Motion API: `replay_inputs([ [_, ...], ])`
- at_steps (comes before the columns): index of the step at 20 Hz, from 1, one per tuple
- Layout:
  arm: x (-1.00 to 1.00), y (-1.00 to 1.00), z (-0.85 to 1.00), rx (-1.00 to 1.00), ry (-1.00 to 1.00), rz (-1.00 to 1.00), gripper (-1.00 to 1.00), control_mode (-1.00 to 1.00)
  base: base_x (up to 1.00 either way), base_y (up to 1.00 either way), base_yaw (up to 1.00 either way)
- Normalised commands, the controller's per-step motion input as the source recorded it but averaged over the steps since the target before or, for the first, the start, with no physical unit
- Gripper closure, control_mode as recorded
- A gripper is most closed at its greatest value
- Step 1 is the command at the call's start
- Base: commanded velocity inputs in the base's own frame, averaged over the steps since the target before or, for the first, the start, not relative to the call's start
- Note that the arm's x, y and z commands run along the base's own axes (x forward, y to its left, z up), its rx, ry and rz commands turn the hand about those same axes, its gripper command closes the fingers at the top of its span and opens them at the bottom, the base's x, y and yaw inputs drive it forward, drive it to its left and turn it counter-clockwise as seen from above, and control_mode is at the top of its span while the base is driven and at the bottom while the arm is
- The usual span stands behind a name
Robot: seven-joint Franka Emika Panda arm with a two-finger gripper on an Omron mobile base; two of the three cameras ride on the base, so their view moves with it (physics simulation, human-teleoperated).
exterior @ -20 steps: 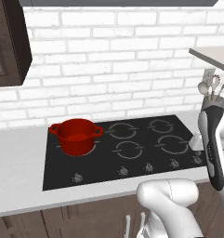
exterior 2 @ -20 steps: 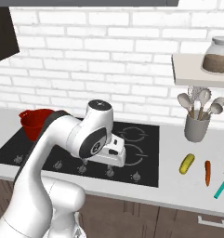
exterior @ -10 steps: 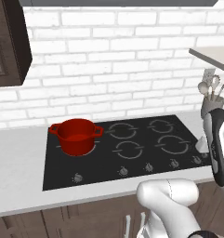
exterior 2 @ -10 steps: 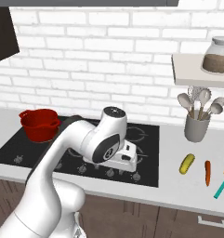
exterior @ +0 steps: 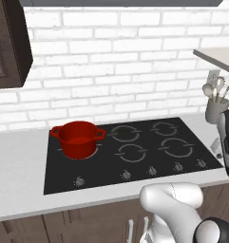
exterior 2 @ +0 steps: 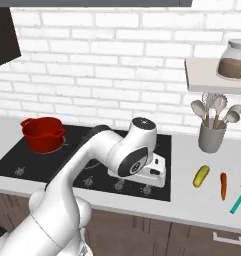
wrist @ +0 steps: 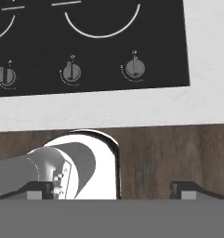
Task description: Put the carrot and cucumber in the pot. Retrieve the spatula and lightly stir the vegetables in the pot.
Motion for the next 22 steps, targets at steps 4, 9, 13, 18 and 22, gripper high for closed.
replay_inputs([
  [4,0.01,-0.58,0.00,0.00,0.00,-0.06,-1.00,-1.00,0.00,0.00,0.00],
  [9,0.21,-0.39,0.00,0.00,-0.01,-0.08,-1.00,-1.00,0.00,0.00,0.00],
  [13,0.36,-0.30,-0.03,-0.01,-0.13,-0.06,-1.00,-1.00,0.00,0.00,0.00],
  [18,0.34,-0.32,-0.06,-0.02,-0.16,-0.05,-1.00,-1.00,0.00,0.00,0.00],
  [22,0.29,-0.48,-0.06,0.00,-0.04,-0.03,-1.00,-1.00,0.00,0.00,0.00],
])
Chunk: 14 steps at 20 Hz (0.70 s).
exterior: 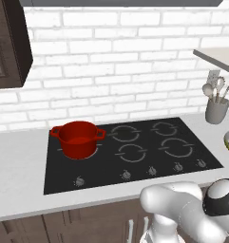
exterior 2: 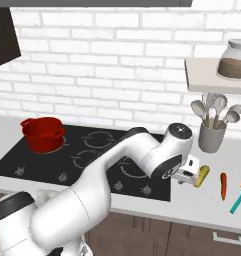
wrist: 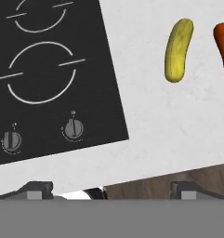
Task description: Put the carrot and cucumber in the pot. Retrieve the spatula and lightly stir the vegetables in the pot.
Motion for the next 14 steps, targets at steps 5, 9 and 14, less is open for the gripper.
replay_inputs([
  [5,0.37,-0.58,0.00,0.01,0.05,-0.02,-1.00,-1.00,0.00,0.00,0.00],
  [9,0.35,-0.56,-0.07,0.00,0.09,0.00,-1.00,-1.00,0.00,0.00,0.00],
  [14,0.45,-0.28,-0.23,0.00,0.06,0.00,-1.00,-1.00,0.00,0.00,0.00],
])
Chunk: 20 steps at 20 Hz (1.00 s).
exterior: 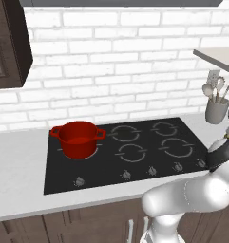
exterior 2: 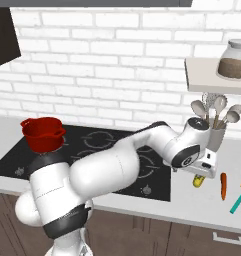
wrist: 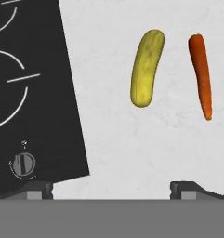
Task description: Put the carrot and cucumber in the pot. Retrieve the spatula and lightly stir the vegetables in the pot.
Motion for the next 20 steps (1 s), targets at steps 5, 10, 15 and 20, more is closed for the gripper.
replay_inputs([
  [5,0.34,-0.14,-0.25,0.00,0.00,0.00,-1.00,-1.00,0.00,0.00,0.00],
  [10,0.25,-0.18,-0.29,0.00,0.00,0.00,-1.00,-1.00,0.00,0.00,0.00],
  [15,0.29,-0.21,-0.23,0.00,0.04,0.00,-1.00,-1.00,0.00,0.00,0.00],
  [20,0.24,-0.21,-0.17,0.00,0.03,0.01,-1.00,-1.00,0.00,0.00,0.00],
])
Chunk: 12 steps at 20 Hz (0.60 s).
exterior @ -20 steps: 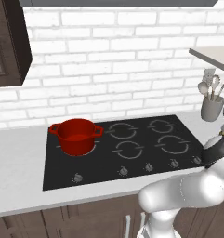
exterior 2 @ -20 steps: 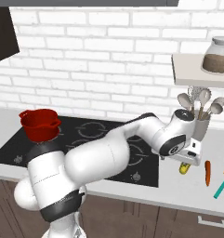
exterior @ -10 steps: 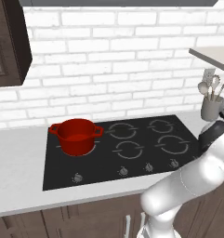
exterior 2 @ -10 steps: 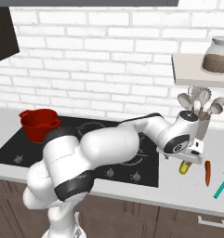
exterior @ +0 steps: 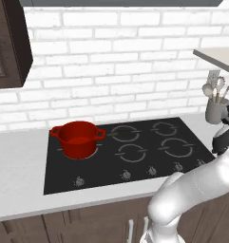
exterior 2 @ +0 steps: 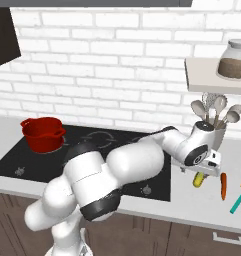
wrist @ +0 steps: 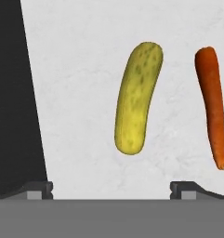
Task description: Put the carrot and cucumber in the pot. Retrieve the spatula and lightly stir the vegetables in the pot.
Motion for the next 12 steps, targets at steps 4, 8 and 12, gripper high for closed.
replay_inputs([
  [4,0.09,-0.15,-0.18,0.00,0.00,0.01,-1.00,-1.00,0.00,0.00,0.00],
  [8,0.08,0.00,-0.28,0.00,0.00,0.00,-1.00,-1.00,0.00,0.00,0.00],
  [12,0.17,0.00,-0.28,0.00,0.00,0.00,-1.00,-1.00,0.00,0.00,0.00],
])
